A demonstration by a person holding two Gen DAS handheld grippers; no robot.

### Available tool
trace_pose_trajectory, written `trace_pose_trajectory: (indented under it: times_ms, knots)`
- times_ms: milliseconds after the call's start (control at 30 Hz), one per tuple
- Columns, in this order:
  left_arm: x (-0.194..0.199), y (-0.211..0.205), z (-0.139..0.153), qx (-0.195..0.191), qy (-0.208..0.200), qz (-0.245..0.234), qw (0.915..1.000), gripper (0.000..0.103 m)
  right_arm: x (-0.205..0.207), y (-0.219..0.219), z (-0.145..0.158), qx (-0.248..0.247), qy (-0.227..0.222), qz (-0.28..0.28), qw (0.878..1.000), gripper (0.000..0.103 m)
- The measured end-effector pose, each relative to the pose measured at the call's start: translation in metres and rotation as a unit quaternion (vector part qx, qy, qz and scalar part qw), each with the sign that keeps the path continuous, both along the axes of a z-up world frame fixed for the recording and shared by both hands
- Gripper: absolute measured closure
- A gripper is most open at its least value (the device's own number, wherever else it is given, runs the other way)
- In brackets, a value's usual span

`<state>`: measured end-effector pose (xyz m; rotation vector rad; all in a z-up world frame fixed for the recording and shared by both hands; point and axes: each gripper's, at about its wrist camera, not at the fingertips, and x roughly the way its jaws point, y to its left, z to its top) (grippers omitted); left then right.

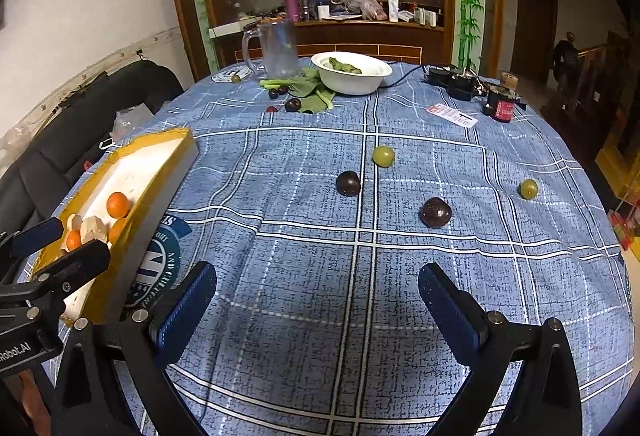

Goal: Organize fruits
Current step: 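Move both open tools back over the dark plums on the cloth, then grasp a dark plum with the left tool while the right grasps another plum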

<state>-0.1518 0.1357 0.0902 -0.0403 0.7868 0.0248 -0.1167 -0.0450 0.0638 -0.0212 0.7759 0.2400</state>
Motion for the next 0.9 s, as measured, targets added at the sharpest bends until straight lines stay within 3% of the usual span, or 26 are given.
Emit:
trace_pose_trajectory:
  times_ms: [367,700,800,833,900]
  knots:
    - [0.021,-0.014,-0.010,-0.006,0.023,-0.011,0.9997,0.016,0.010,-0.032,0.001,0.001,-0.002,-0.023,1.000,0.000]
    - [0.062,-0.046,-0.024,-0.032,0.054,-0.055,0.9965,0.017,0.040,-0.130,0.003,-0.008,-0.003,-0.099,0.995,0.001]
    - [0.079,-0.064,-0.027,-0.053,0.054,-0.089,0.9932,0.017,0.054,-0.164,0.001,0.000,0.003,-0.129,0.992,0.009]
    - [0.088,-0.071,-0.027,-0.061,0.055,-0.098,0.9918,0.017,0.060,-0.175,0.000,0.013,0.011,-0.135,0.991,0.016]
    - [0.105,-0.080,-0.030,-0.069,0.052,-0.106,0.9907,0.017,0.069,-0.185,-0.003,0.045,0.029,-0.131,0.990,0.021]
